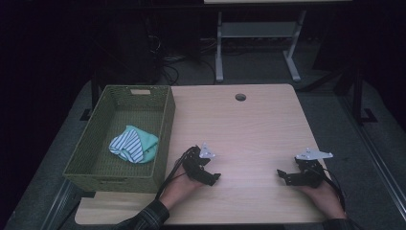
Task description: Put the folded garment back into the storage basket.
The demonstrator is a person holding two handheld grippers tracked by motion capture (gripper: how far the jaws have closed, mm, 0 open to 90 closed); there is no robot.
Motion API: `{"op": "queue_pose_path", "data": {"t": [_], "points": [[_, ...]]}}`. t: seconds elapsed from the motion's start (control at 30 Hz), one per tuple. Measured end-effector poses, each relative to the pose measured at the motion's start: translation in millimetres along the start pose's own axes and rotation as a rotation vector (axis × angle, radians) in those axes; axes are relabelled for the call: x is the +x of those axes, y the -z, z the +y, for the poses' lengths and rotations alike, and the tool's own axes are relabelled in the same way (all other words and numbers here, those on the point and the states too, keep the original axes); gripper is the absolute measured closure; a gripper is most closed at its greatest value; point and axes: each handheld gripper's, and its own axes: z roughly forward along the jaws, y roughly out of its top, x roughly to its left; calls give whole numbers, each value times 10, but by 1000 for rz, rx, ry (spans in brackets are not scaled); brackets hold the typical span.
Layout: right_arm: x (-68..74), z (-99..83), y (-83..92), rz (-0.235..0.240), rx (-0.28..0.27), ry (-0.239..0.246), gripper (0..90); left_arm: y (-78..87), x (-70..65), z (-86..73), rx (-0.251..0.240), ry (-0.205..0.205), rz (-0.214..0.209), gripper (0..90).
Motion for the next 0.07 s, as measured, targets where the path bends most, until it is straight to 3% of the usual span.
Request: {"op": "queue_pose_path", "data": {"t": [0.07], "points": [[0,0,0,0,0,0,99,-1,2,-11,-10,-2,-2,125]]}}
